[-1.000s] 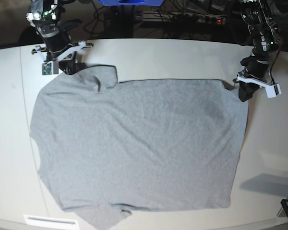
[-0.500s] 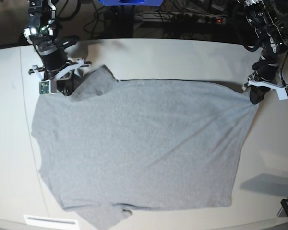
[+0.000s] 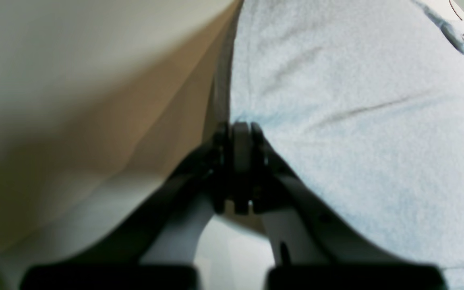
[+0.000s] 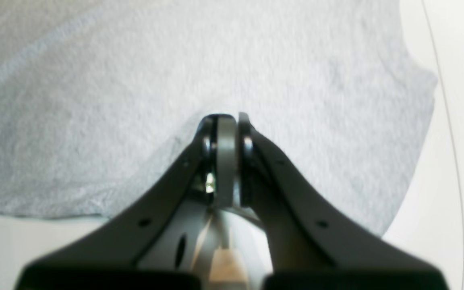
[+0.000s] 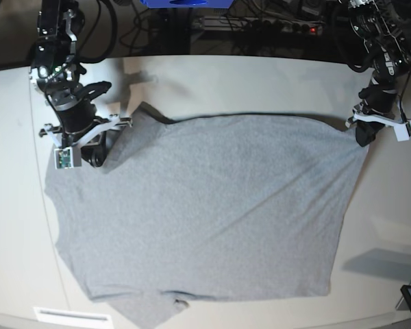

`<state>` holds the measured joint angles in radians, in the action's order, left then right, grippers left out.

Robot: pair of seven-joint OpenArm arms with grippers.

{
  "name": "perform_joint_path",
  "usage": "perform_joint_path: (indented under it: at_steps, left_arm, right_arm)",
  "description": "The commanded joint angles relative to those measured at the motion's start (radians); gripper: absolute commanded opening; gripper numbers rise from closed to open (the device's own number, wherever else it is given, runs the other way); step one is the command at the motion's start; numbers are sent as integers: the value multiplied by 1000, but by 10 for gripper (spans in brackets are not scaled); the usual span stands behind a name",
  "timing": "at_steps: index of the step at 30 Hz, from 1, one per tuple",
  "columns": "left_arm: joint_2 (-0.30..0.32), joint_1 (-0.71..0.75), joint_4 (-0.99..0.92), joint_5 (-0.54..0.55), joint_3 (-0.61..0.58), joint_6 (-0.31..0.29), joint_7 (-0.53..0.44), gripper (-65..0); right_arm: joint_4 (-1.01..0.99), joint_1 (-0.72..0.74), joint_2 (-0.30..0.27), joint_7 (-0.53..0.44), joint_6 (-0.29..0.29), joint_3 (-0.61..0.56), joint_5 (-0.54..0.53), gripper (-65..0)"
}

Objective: Fold the T-shirt properly
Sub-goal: 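Lift the shoulder edge with both grippers and pull it taut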

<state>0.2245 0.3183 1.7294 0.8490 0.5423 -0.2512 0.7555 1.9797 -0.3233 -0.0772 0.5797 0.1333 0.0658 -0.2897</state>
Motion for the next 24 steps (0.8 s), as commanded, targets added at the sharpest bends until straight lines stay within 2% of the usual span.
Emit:
perform_joint_path:
  at_steps: [1, 5, 12, 16, 20, 24]
  left_arm:
    - [16, -6, 11, 11, 5, 5, -24, -650]
    - [16, -18, 11, 17, 3, 63, -23, -650]
    - [-3, -100, 11, 17, 11, 68, 100, -650]
    - [-7, -146, 11, 17, 11, 71, 132, -650]
    - [-24, -187, -29, 16, 11, 111, 147, -650]
    - [-26, -215, -104, 16, 11, 111, 146, -650]
  right_arm:
    - [23, 17, -3, -11, 4, 1, -7, -649]
    - [23, 57, -3, 27, 4, 1, -7, -649]
    - [23, 91, -3, 36, 4, 1, -9, -649]
    - [23, 117, -3, 61, 4, 1, -10, -649]
    - [22, 148, -2, 75, 4, 1, -12, -649]
    - [17, 180, -2, 76, 4, 1, -12, -649]
